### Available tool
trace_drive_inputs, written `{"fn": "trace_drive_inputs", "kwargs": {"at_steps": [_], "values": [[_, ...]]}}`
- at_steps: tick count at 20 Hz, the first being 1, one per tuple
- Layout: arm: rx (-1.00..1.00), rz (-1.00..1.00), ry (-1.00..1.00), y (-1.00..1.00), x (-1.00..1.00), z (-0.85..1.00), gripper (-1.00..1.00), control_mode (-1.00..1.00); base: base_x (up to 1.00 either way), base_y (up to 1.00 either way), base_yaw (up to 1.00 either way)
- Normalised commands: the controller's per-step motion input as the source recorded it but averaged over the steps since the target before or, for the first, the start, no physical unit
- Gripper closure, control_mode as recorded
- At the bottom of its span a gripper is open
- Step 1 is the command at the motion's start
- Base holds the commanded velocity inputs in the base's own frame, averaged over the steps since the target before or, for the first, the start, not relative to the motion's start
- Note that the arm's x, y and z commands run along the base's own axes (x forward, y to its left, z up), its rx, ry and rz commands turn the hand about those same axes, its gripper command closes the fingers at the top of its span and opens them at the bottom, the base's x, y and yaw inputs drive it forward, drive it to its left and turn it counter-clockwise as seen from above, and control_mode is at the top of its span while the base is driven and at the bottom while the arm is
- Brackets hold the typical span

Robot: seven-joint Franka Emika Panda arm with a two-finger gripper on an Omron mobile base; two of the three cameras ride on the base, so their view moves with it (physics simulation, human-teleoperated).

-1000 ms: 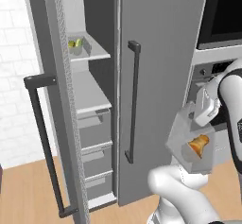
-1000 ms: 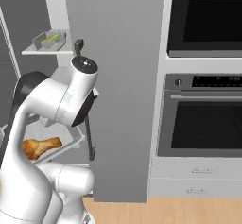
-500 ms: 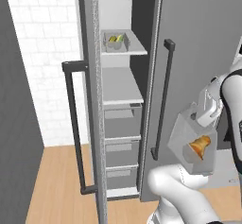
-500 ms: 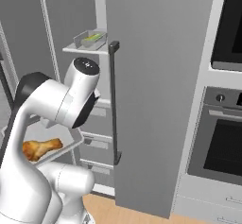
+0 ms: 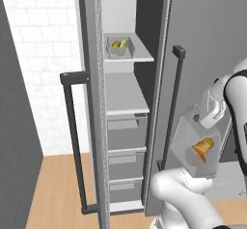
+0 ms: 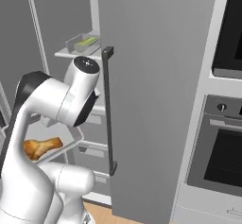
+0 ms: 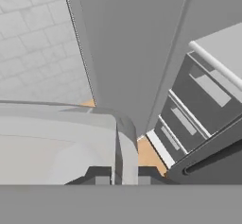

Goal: Take the meat container that has the chicken drumstick and place it on the second highest rack of the freezer. Then take the vegetable container that has the corn and cucumber and place it on the highest rack of the freezer.

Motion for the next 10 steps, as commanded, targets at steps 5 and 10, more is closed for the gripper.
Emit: {"fn": "trace_drive_inputs", "kwargs": {"at_steps": [5,10], "values": [[0.00,-0.05,-0.02,0.03,0.00,0.01,1.00,-1.00,0.02,0.05,-0.07],[0.03,-0.36,-0.02,0.13,0.00,0.08,1.00,-1.00,0.00,0.00,0.00]]}}
